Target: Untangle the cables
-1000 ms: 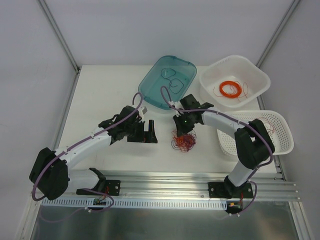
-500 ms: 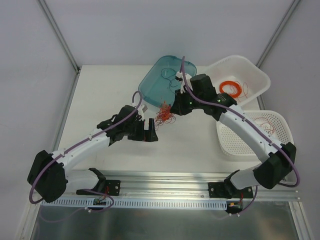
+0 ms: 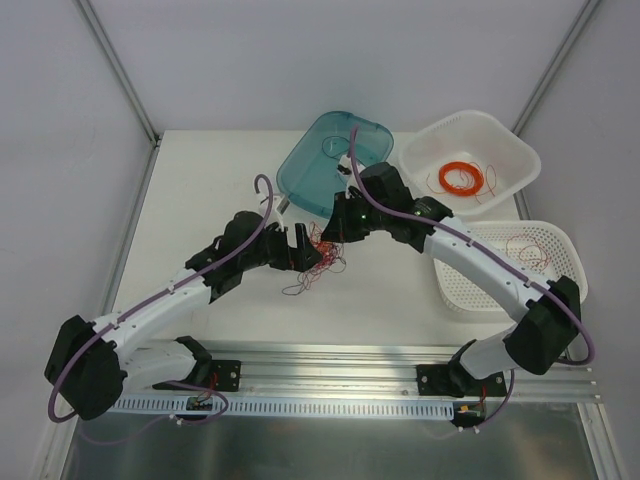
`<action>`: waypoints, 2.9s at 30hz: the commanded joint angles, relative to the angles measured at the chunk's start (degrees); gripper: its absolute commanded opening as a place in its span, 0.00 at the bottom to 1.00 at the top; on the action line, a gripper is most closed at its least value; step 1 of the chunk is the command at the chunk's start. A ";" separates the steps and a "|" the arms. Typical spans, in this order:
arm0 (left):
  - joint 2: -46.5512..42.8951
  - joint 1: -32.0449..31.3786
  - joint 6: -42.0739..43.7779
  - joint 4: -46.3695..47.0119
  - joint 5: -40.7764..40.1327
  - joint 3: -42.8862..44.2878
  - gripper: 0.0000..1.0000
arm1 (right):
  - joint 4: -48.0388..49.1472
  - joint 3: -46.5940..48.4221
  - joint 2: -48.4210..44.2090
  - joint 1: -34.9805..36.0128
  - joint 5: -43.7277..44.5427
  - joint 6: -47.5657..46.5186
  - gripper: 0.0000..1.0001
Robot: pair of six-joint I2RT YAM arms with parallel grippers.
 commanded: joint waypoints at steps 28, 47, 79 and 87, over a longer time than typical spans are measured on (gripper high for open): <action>12.78 -0.69 -5.11 6.51 -19.68 -6.11 0.00 | -12.33 5.49 -10.76 -0.44 8.82 -4.82 0.01; -3.65 6.25 -1.16 -14.33 -15.05 -5.84 0.00 | -7.87 -16.26 -17.37 -15.92 -0.76 -1.06 0.02; -1.02 2.56 9.48 -10.64 12.83 -1.45 0.00 | 20.71 -8.14 5.74 1.31 -16.93 -13.78 0.58; 0.65 2.39 9.30 -10.64 14.85 -0.04 0.00 | 20.18 -7.70 6.27 2.71 -22.99 -18.18 0.60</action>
